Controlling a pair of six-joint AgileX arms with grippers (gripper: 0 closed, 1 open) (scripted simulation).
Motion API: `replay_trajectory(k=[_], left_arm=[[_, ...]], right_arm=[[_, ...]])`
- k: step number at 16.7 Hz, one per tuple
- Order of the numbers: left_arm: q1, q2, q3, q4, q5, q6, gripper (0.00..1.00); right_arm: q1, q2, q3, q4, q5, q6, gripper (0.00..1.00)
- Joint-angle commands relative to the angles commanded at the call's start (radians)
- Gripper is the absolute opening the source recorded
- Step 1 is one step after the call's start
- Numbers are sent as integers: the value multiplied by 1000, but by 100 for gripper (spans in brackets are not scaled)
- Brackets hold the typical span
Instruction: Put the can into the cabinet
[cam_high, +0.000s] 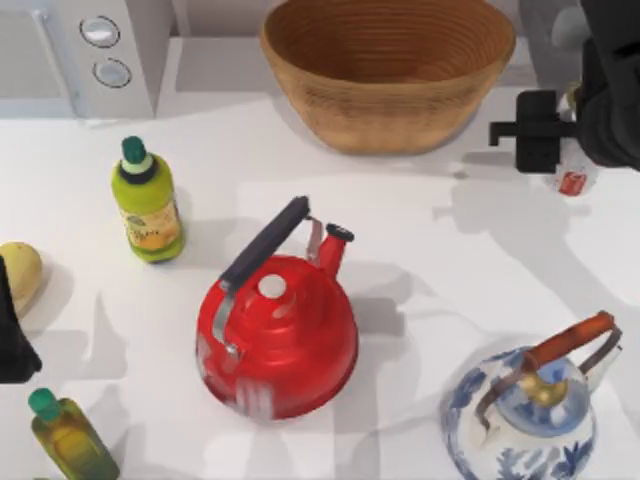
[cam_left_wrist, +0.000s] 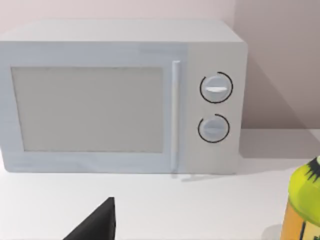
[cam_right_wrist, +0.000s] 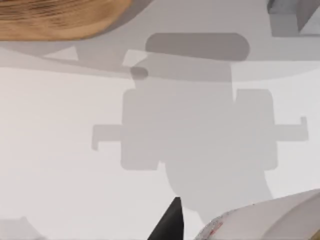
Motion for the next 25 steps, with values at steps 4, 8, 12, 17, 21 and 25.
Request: replay_trajectory(k=[4, 8, 12, 17, 21, 25], left_arm=[[0, 0, 0, 0, 0, 0, 100], [0, 0, 0, 0, 0, 0, 100], [0, 0, 0, 0, 0, 0, 100], [0, 0, 0, 0, 0, 0, 100], [0, 0, 0, 0, 0, 0, 100], [0, 0, 0, 0, 0, 0, 100]], right_arm=[[-23, -64, -55, 18, -14, -18, 0], [-104, -285, -240, 96, -52, -74, 0], [-217, -667, -509, 229, -103, -151, 0], [-340, -1204, -876, 420, -178, -251, 0], [-393, -1460, -1106, 537, -234, -317, 0], [-409, -1548, -1186, 580, -259, -345, 0]])
